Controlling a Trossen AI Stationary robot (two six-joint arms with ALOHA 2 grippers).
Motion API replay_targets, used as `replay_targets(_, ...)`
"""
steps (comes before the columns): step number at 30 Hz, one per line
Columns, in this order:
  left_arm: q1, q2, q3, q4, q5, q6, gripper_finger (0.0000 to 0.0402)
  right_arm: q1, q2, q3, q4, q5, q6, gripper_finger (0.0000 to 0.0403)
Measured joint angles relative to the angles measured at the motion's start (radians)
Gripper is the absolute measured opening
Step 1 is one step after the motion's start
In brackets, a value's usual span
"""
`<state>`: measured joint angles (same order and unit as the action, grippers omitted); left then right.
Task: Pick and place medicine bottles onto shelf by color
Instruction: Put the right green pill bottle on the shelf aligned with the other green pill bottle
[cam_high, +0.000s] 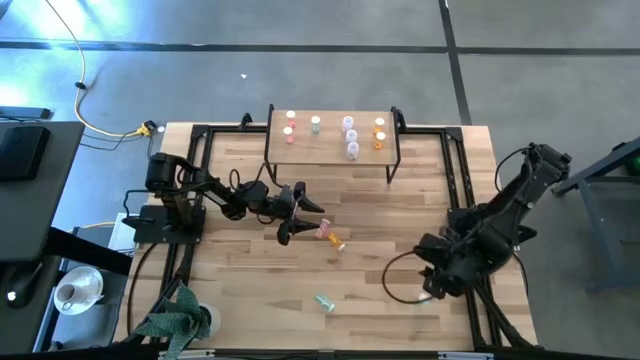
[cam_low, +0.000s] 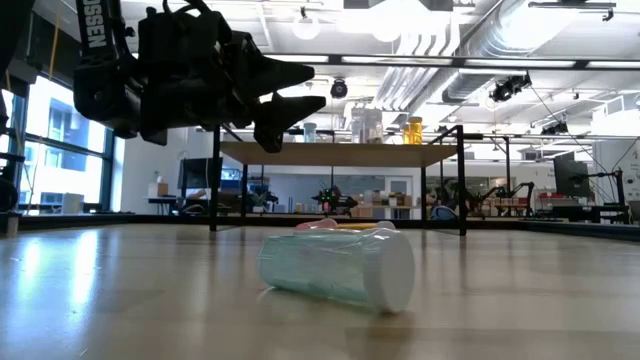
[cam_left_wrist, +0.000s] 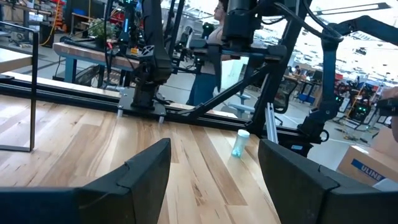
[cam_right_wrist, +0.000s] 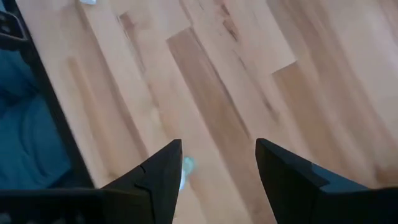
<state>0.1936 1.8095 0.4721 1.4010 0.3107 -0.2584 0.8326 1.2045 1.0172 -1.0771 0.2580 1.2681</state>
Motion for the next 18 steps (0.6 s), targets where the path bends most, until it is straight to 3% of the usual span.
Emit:
replay_targets(8, 0.000, 0.000, 0.000, -0.002, 0.000, 0.000, 0.0231, 0.100, 0.071, 0.000, 0.012, 0.021, 0.243, 0.0195)
replay_targets(18, 0.000, 0.000, 0.000, -0.002, 0.000, 0.000, 0.0231, 0.113, 0.221, 0.000, 0.106, -0.076, 0.279, 0.0195)
